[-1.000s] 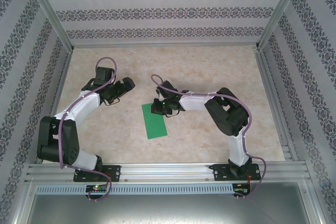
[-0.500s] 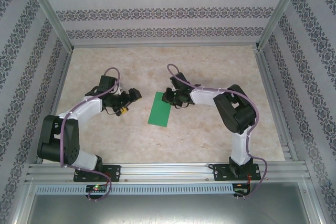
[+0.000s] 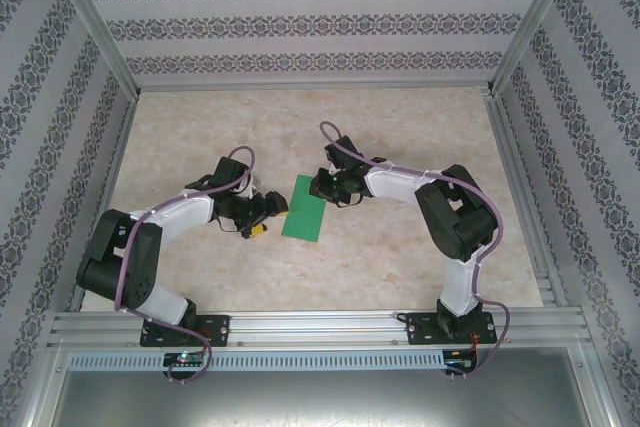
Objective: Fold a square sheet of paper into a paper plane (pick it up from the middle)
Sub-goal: First fold in half a square sheet of paper at the center of the table.
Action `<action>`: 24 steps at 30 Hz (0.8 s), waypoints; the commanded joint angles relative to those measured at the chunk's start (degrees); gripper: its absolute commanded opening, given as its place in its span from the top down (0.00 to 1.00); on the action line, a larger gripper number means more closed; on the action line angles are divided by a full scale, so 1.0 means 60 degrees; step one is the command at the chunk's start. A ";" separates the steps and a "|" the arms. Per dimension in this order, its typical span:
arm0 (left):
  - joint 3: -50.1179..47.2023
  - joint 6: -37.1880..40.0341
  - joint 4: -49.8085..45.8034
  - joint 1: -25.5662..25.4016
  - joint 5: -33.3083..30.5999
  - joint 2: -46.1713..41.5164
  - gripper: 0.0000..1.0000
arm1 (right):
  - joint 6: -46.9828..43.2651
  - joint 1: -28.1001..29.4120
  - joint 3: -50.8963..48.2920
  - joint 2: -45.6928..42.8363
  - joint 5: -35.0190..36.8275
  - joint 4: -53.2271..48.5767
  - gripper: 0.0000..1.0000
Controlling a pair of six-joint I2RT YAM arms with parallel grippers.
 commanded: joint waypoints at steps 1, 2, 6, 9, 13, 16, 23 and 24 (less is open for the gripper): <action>0.0191 -0.0090 0.0050 -0.0183 0.0174 0.0181 0.22 | 0.0049 0.0222 -0.0303 -0.0453 -0.0458 -0.0417 0.80; 0.0248 -0.0065 -0.0004 -0.0200 0.0175 0.0235 0.23 | 0.0158 0.0274 -0.0443 -0.0531 -0.0569 -0.0406 0.80; 0.0430 0.0055 -0.0170 -0.0330 0.0189 0.0487 0.25 | 0.0572 0.0489 -0.0968 -0.0749 -0.0978 -0.0221 0.80; 0.0509 0.0046 -0.0130 -0.0390 0.0232 0.0685 0.26 | 0.0785 0.0612 -0.1319 -0.0990 -0.1108 -0.0018 0.80; 0.0692 0.0031 0.0030 -0.0506 0.0304 0.1007 0.30 | 0.0866 0.0657 -0.1614 -0.1241 -0.1041 -0.0058 0.80; 0.0845 0.0047 -0.0002 -0.0580 0.0297 0.1152 0.32 | 0.0858 0.0642 -0.1722 -0.1223 -0.1065 -0.0116 0.79; 0.0953 0.0185 -0.0200 -0.0644 0.0304 0.1273 0.32 | 0.0891 0.0522 -0.1771 -0.0838 -0.1089 -0.0017 0.79; 0.0959 0.0179 -0.0214 -0.0640 0.0313 0.1276 0.32 | 0.0900 0.0526 -0.1784 -0.0793 -0.1095 -0.0019 0.79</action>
